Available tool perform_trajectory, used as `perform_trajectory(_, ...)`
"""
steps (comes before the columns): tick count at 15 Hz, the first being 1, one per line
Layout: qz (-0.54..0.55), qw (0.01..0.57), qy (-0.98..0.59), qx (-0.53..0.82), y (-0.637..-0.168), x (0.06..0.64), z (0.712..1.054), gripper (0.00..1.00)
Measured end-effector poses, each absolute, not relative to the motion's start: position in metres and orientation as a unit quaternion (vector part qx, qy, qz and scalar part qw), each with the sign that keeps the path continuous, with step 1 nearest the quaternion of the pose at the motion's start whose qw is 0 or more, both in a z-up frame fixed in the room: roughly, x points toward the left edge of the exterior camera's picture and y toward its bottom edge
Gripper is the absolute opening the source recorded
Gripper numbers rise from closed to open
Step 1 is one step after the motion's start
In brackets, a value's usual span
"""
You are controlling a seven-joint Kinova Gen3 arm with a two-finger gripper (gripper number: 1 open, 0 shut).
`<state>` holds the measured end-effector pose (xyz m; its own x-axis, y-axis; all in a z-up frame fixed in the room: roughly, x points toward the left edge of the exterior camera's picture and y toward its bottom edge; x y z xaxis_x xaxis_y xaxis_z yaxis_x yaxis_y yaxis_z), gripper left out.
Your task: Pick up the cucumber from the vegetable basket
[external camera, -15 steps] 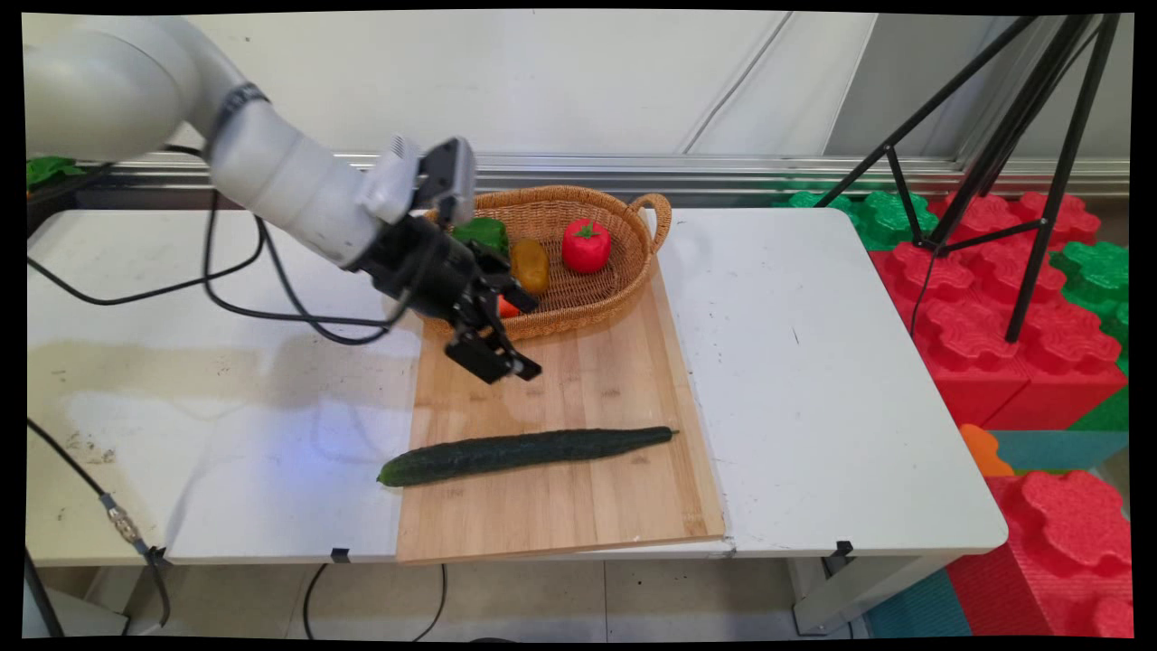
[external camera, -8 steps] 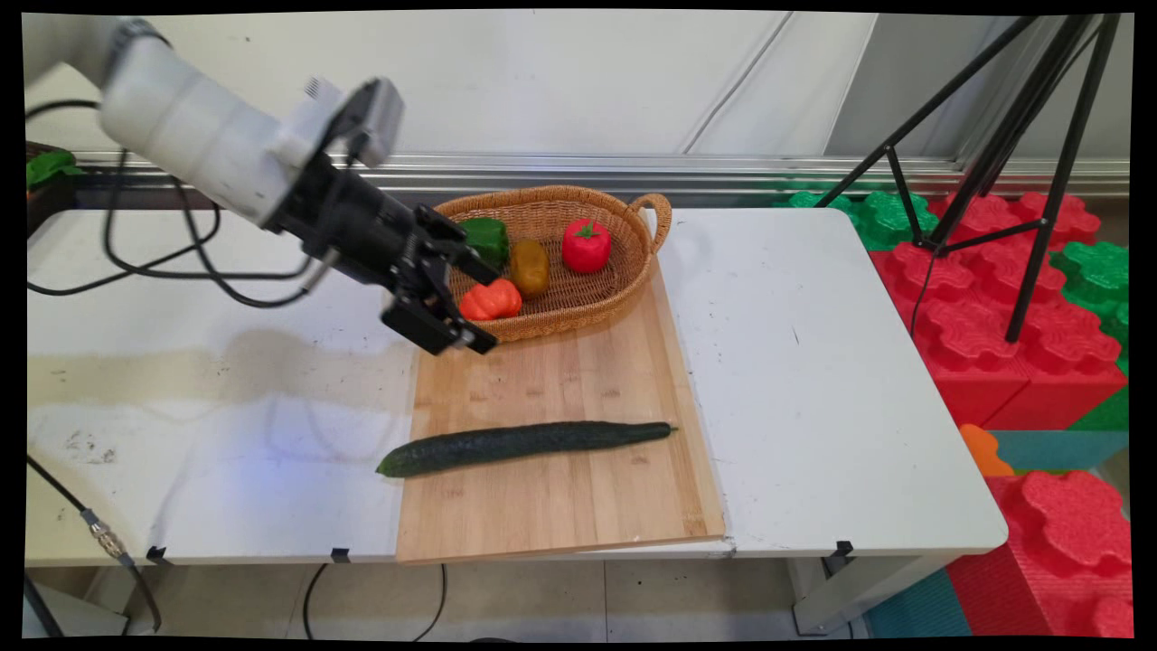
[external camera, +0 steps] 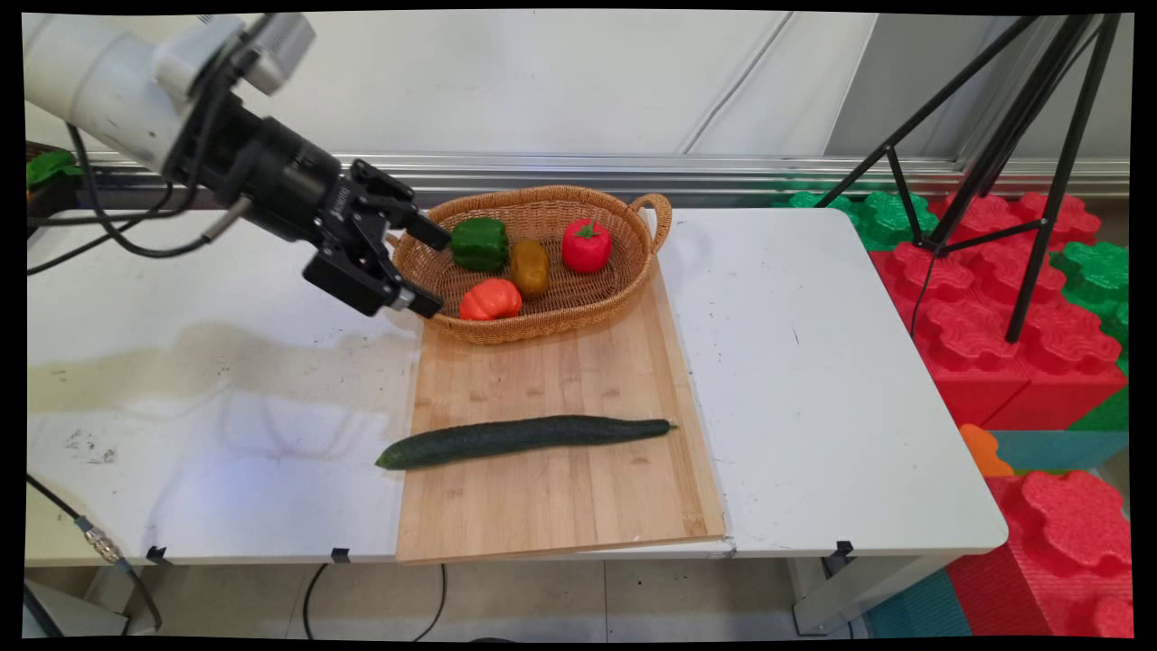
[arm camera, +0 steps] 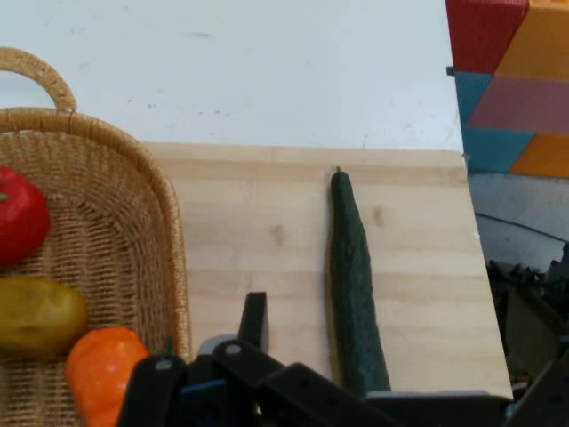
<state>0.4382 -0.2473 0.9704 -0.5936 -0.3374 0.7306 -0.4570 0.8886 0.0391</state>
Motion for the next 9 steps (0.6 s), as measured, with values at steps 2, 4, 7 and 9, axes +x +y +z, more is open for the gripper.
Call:
perform_trajectory(2, 0.078, 0.396, -0.887, 0.226, -0.246, 0.444, 0.977, 1.00)
perform_trajectory(4, 0.081, 0.399, -0.884, 0.230, -0.248, 0.449, 0.982, 1.00)
perform_trajectory(7, 0.097, 0.397, -0.880, 0.242, -0.258, 0.454, 0.985, 1.00)
perform_trajectory(9, 0.109, 0.393, -0.879, 0.248, -0.267, 0.457, 0.983, 1.00)
